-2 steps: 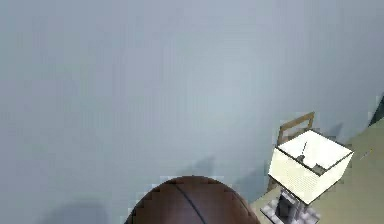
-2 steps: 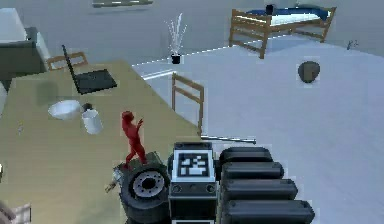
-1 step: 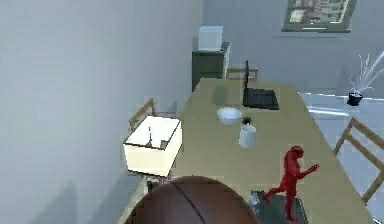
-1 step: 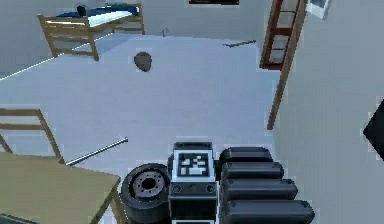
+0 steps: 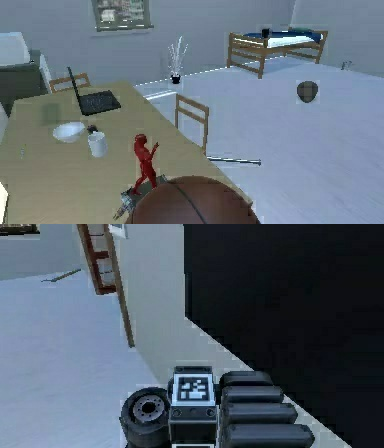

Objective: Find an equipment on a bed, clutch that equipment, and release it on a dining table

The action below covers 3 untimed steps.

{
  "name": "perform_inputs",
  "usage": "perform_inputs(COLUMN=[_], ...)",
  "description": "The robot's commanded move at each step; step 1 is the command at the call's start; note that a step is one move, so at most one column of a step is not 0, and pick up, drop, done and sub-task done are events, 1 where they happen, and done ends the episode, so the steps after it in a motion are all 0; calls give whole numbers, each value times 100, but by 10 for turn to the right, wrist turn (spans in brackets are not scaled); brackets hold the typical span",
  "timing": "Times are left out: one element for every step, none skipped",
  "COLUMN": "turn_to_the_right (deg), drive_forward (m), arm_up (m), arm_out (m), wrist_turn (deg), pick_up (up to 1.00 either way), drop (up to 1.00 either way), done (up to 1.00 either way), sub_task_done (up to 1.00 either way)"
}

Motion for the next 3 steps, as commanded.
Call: perform_inputs(turn_to_the_right=[330,30,-450], drive_forward=[0,0,0], arm_up=[0,0,0], arm_out=[0,0,0], wrist_turn=[0,0,0], pick_up=[0,0,0], drop=[0,0,0], done=[0,0,0], sub_task_done=[0,0,0])
